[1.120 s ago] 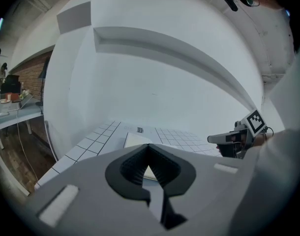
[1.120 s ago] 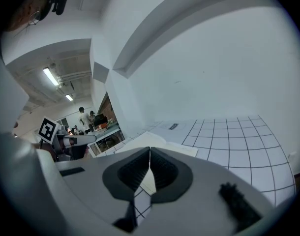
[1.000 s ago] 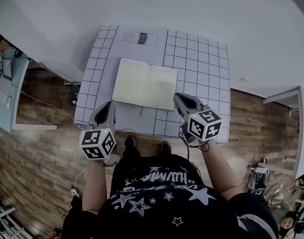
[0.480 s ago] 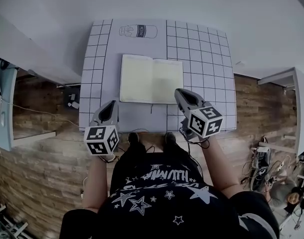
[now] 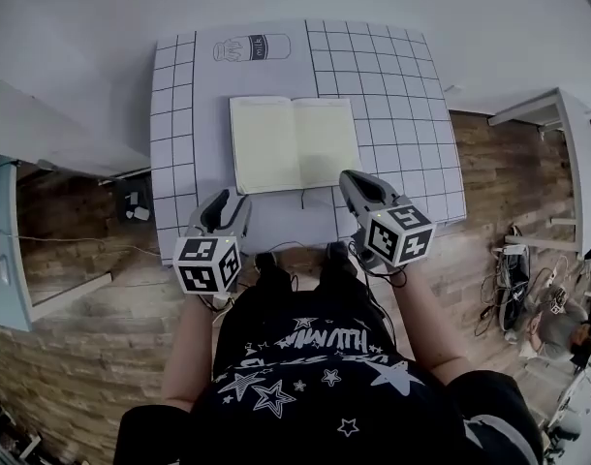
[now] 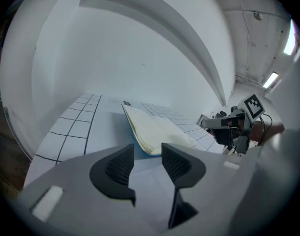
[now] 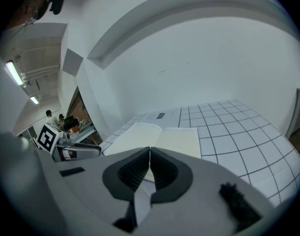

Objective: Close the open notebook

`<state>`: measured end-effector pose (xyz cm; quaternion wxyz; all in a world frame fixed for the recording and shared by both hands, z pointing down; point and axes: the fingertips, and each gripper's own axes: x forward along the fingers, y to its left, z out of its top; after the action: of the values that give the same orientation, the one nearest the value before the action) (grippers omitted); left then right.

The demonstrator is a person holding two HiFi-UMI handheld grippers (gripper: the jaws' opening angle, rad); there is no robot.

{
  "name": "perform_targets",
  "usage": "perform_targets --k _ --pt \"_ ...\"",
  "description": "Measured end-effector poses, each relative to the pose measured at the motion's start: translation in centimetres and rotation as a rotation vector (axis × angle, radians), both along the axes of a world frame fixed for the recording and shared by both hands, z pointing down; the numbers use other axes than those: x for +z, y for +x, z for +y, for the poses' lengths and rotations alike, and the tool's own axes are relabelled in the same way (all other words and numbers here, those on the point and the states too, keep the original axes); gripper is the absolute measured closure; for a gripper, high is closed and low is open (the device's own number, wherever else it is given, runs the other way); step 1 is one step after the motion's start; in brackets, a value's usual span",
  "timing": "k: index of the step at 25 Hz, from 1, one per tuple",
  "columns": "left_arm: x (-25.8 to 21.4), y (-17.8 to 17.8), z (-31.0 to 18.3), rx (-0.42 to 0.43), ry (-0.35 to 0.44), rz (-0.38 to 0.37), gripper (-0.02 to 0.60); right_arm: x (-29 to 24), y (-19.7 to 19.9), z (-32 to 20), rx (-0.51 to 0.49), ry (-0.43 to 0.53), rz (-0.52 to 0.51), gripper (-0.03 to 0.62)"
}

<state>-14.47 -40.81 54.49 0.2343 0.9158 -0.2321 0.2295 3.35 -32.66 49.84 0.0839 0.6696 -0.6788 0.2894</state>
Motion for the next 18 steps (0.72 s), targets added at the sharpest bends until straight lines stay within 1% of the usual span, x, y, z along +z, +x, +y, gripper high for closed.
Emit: perform_targets --k 2,3,7,11,12,16,18 --pt "0.7 0.3 0.4 0.035 -0.033 -0.007 0.366 -0.1 -0.2 0.4 0.022 0.001 0.003 0.58" --pt "0.9 0.5 0.5 0.051 -0.042 -0.01 0.357 -0.1 -0.3 0.6 0.035 0.0 0.004 0.58" --pt "0.9 1.2 0.5 0.086 -0.048 -0.004 0.358 -0.5 -0.2 1.6 0.085 -0.001 0.011 0.58" --pt "0.9 1.8 0.0 0.078 -0.073 0.011 0.367 -0.7 0.1 2.8 0.119 -0.003 0.02 0.58" --pt "0.9 1.8 -0.3 0.068 -0.079 0.013 0.378 -0.7 0.3 3.1 0.127 -0.005 0.023 0.579" --pt "0.9 1.6 -1.1 0.038 -0.108 0.011 0.471 -1.1 1.4 3.9 0.161 0.001 0.028 0.58" --pt "0.5 1.8 -1.2 0.041 -0.116 0.013 0.482 -1.5 1.8 3.9 0.165 0.013 0.03 0.58"
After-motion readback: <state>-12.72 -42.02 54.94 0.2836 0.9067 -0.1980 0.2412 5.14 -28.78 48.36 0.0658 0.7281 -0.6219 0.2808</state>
